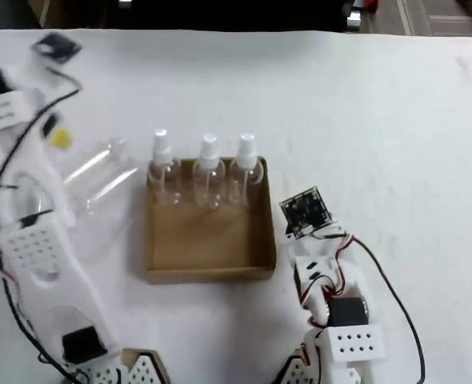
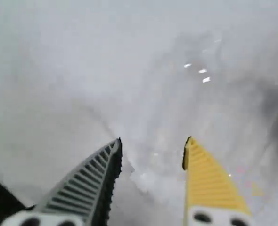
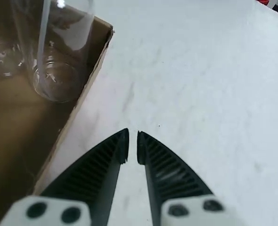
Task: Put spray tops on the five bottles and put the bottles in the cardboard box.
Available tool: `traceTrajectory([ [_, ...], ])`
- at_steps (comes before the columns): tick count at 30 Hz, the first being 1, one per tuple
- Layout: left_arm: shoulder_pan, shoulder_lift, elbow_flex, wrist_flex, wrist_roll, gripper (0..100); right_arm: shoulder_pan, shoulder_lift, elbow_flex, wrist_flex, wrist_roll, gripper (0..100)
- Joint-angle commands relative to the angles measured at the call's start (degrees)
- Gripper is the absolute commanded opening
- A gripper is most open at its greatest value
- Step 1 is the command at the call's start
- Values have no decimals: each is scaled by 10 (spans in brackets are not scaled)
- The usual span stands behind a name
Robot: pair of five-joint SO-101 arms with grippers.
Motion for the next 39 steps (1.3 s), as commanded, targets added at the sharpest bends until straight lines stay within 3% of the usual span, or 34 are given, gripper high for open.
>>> traceTrajectory([
  [1, 86, -12, -30, -27, 62, 212, 0, -6, -4, -7, 4, 15],
  [4, 115, 22, -33, -89, 97, 212, 0, -6, -4, -7, 4, 15],
  [7, 128, 59, -33, -138, 77, 212, 0, -6, -4, -7, 7, 15],
  [14, 94, 93, -67, -220, 69, 212, -1, -6, -4, -11, 8, 15],
  [19, 108, 95, -71, -229, 60, 219, -3, -6, -4, -11, 8, 15],
  [23, 121, 114, -76, -229, 35, 285, -1, -4, -4, -11, 8, 15],
  [39, 90, 181, -76, -222, -16, 282, 0, -4, -4, -11, 8, 15],
])
